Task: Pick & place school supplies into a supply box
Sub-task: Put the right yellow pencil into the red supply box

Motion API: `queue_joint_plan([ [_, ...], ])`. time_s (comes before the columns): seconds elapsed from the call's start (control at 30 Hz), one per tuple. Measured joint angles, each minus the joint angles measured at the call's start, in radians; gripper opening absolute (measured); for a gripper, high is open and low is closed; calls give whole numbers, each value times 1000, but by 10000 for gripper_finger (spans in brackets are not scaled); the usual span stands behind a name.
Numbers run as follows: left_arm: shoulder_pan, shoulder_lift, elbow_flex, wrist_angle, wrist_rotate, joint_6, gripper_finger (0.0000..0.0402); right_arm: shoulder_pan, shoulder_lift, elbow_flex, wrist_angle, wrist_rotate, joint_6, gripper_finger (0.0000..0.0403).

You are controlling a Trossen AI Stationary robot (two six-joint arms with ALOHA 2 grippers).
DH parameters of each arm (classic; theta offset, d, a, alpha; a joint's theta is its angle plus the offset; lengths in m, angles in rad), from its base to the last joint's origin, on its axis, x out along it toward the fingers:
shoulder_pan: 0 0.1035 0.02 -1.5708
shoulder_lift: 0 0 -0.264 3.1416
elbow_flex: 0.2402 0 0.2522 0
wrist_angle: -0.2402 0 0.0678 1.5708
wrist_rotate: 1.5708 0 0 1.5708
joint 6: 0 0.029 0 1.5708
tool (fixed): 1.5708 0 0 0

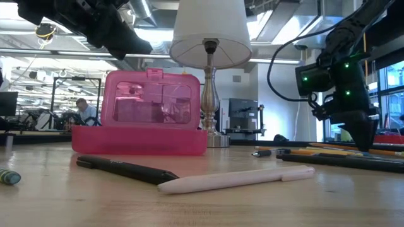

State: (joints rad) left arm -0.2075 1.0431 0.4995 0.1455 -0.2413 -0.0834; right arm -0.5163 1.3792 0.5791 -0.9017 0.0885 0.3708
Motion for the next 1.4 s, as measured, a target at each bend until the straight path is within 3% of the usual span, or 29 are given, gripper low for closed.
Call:
queue_joint_plan([
  [0.4, 0, 0, 0, 0, 0, 0, 36, 0, 15, -3, 3, -11, 17, 25],
  [0.63, 0, 0, 0, 0, 0, 0, 40, 1, 15, 5, -9, -8, 21, 25],
  [0.97, 0, 0, 0, 1, 0, -34, 34, 68, 3, 120, -205, 50, 73, 27],
  [1.2, 0, 0, 0, 3, 0, -34, 40, 199, -87, 184, -163, 55, 102, 27],
  [1.4, 0, 0, 0, 18, 0, -35, 35, 303, -171, 202, 0, 44, 125, 33],
])
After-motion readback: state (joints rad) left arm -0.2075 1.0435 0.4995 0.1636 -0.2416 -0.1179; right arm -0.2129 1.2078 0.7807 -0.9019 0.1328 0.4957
